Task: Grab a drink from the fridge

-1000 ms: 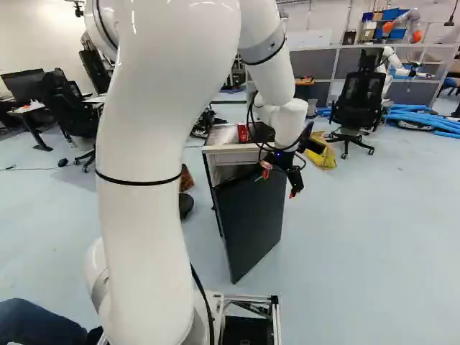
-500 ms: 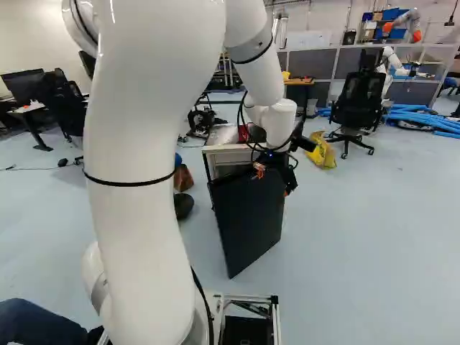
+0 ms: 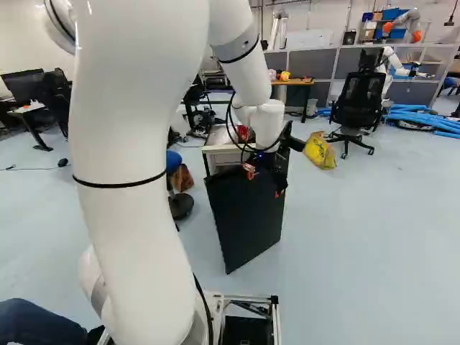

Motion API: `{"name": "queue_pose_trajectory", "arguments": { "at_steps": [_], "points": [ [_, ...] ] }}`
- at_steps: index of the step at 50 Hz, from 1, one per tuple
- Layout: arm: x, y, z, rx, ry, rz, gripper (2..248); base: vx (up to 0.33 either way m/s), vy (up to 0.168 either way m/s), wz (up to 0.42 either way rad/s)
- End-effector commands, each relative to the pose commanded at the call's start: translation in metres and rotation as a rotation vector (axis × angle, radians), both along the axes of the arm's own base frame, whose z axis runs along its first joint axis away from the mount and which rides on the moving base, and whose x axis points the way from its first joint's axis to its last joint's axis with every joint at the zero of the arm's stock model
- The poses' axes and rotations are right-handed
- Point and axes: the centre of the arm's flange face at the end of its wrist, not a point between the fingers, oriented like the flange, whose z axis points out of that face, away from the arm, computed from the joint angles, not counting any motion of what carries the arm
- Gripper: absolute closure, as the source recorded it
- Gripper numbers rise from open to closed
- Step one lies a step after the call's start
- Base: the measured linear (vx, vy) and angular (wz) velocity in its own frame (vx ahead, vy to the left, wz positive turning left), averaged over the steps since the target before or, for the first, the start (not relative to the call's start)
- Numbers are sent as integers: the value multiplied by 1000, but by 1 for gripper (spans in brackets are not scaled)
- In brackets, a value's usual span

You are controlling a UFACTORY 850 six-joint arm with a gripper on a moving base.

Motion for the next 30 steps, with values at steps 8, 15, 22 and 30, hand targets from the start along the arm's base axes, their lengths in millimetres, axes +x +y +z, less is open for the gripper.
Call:
{"name": "queue_pose_trajectory", "arguments": {
  "at_steps": [8,15,22,30],
  "points": [
    [1,12,0,-6,-6,22,3,0,0,0],
    [3,23,0,-13,-15,41,3,0,0,0],
    [5,34,0,-22,-25,60,3,0,0,0],
    [7,46,1,-32,-38,83,3,0,0,0]
  ]
}}
